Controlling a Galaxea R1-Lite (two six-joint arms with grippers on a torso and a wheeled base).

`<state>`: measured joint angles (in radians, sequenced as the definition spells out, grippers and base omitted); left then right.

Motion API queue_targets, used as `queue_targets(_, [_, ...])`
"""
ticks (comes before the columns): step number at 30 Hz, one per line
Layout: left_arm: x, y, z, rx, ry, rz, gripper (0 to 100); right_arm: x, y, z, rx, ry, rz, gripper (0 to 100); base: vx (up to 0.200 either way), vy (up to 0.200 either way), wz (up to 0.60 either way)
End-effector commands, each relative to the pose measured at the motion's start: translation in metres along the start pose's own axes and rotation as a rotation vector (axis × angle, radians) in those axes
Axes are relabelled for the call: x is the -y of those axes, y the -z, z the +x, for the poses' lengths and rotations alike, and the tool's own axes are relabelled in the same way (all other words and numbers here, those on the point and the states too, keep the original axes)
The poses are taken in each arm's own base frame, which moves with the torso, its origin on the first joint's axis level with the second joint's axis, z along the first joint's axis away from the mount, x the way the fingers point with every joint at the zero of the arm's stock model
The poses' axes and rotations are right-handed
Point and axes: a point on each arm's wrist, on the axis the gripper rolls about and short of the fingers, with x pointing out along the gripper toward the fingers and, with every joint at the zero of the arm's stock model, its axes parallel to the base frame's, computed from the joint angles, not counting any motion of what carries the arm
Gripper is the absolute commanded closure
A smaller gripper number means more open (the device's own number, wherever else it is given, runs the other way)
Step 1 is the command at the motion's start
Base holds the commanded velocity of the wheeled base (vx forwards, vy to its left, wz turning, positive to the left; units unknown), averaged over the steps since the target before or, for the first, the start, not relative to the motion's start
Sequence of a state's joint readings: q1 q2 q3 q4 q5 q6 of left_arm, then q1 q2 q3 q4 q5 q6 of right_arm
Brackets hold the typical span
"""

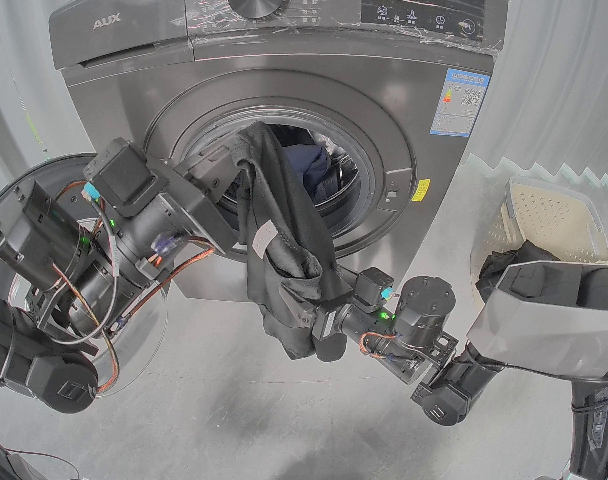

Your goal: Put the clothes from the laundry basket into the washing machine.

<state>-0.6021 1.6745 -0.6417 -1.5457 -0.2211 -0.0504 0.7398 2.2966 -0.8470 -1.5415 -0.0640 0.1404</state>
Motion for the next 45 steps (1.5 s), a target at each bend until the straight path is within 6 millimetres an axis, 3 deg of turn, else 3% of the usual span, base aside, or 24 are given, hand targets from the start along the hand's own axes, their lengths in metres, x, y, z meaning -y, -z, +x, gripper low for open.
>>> queue_targets(1, [0.001, -0.002, 0.000, 0.005, 0.004, -0.002, 100, 0.008, 0.004, 0.008, 0.011, 0.021, -0.002, 0, 0.000, 0.000, 0.00])
queue_targets(4, [0.001, -0.002, 0.000, 0.005, 0.004, -0.002, 100, 0.009, 0.006, 0.010, 0.012, 0.021, -0.002, 0, 0.000, 0.000, 0.00])
queue_targets(14, [0.001, -0.003, 0.000, 0.008, 0.004, -0.001, 100, 0.011, 0.040, 0.026, -0.024, -0.031, -0.003, 0, 0.000, 0.000, 0.00])
queue_targets(24, [0.003, -0.003, 0.000, 0.009, 0.012, -0.006, 100, 0.010, 0.030, 0.041, 0.046, -0.046, -0.002, 0, 0.000, 0.000, 0.00])
queue_targets(25, [0.003, -0.002, 0.000, 0.007, 0.013, -0.006, 100, 0.010, 0.028, 0.041, 0.051, -0.047, -0.002, 100, 0.000, 0.000, 0.00])
queue_targets(34, [0.002, -0.002, 0.000, 0.005, 0.009, -0.041, 100, 0.015, 0.027, 0.037, 0.039, -0.033, 0.001, 100, 0.000, 0.000, 0.00])
queue_targets(37, [0.001, -0.001, 0.000, 0.002, 0.004, -0.042, 100, 0.017, 0.013, 0.030, 0.050, -0.022, 0.002, 100, 0.000, 0.000, 0.00])
queue_targets(42, [-0.017, 0.017, -0.004, -0.065, -0.060, -0.029, 100, 0.033, -0.035, -0.012, 0.058, 0.037, -0.003, 100, 0.000, 0.000, 0.00])
queue_targets(45, [-0.021, 0.026, -0.005, -0.091, -0.074, -0.028, 100, 0.038, -0.054, -0.033, 0.066, 0.058, -0.001, 100, 0.000, 0.000, 0.00])
